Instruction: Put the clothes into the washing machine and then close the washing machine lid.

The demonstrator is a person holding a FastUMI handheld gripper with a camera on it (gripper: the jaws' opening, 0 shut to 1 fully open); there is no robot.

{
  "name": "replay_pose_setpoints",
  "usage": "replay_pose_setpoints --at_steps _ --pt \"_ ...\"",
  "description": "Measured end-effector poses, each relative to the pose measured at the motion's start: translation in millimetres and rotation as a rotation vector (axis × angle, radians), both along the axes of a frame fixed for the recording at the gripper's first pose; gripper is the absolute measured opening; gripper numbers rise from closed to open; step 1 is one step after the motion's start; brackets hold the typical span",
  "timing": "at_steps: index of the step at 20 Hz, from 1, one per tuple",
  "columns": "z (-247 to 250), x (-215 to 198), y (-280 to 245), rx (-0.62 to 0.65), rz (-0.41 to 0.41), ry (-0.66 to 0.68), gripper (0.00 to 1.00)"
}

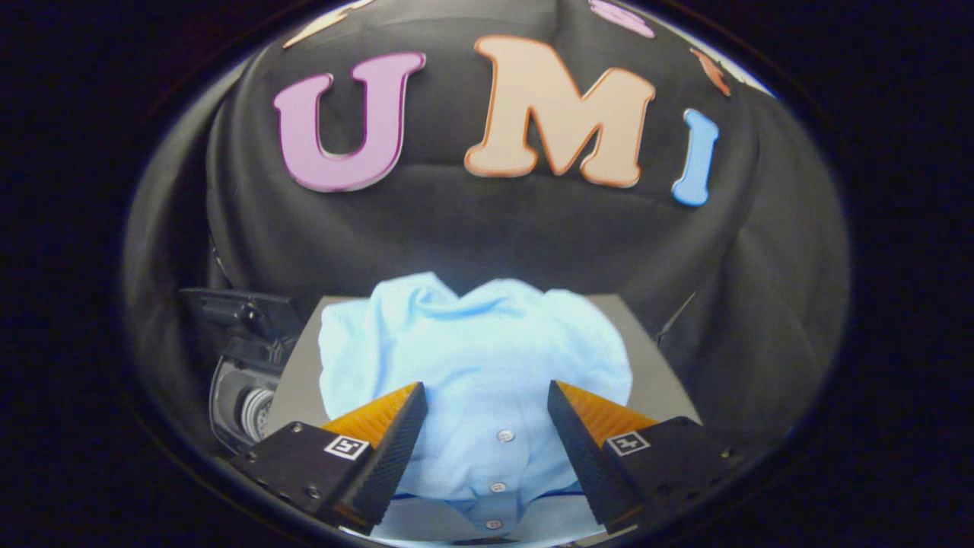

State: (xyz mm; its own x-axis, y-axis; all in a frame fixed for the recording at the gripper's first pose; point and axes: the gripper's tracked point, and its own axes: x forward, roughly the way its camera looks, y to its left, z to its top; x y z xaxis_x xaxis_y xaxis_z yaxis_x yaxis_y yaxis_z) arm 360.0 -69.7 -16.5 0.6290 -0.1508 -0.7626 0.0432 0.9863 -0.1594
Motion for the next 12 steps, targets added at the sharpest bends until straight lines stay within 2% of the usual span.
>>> replay_pose_setpoints --at_steps 1,3,6,8,10,11,12 --pt "9.3 10.1 -0.4 0.031 -0.015 -0.040 0.97" --pt "-0.2 2.3 -0.2 0.064 -0.007 0.024 0.96" --pt "-2.4 10.6 -5.8 0.049 -0.018 -0.005 0.89" --pt "-7.6 17.1 -9.3 0.001 0.043 -0.018 0.63" --pt "-5.6 17.6 -9.0 0.020 0.027 -0.027 0.37" --pt "-4.6 17.3 -9.8 0.052 -0.015 -0.036 0.24" --pt "-6.1 15.9 -10.1 0.081 -0.037 -0.050 0.24"
